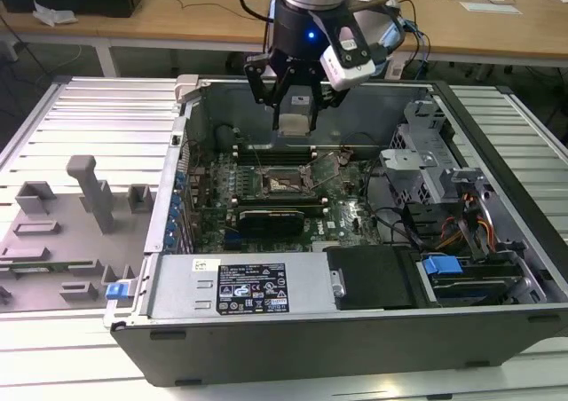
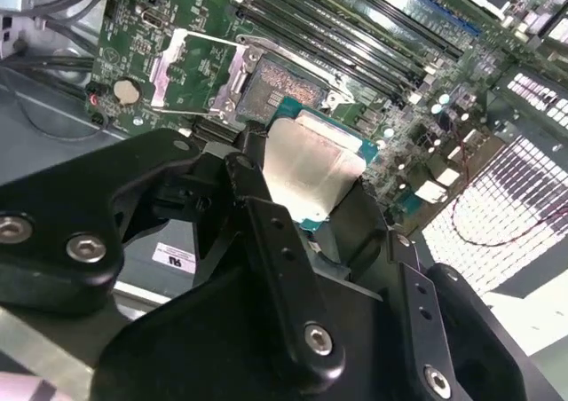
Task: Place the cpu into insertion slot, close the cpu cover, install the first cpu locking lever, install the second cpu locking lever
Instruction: 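Place the cpu into insertion slot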
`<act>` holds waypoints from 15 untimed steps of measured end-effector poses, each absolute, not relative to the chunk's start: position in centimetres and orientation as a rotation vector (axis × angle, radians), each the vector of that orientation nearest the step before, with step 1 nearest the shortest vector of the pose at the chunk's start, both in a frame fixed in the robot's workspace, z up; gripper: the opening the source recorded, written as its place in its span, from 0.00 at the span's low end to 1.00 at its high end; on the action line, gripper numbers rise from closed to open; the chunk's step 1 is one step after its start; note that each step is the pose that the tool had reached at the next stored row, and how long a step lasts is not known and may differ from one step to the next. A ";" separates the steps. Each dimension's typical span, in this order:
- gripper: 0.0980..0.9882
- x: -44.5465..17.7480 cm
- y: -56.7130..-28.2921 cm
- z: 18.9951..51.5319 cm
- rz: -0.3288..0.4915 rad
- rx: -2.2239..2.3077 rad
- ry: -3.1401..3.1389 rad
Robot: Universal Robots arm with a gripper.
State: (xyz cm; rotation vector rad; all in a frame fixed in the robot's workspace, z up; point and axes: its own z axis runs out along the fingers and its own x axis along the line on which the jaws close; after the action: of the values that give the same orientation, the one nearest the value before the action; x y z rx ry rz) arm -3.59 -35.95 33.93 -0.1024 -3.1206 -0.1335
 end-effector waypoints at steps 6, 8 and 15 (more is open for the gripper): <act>0.50 -3.6 -35.9 33.1 -0.132 -0.407 -3.104; 0.50 -3.6 -35.9 33.0 -0.133 -0.460 -3.098; 0.50 -3.6 -35.9 32.7 -0.133 -0.738 -3.052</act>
State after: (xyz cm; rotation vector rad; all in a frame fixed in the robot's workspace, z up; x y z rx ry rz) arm -3.59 -35.95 32.72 -0.7377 -3.0520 -0.1326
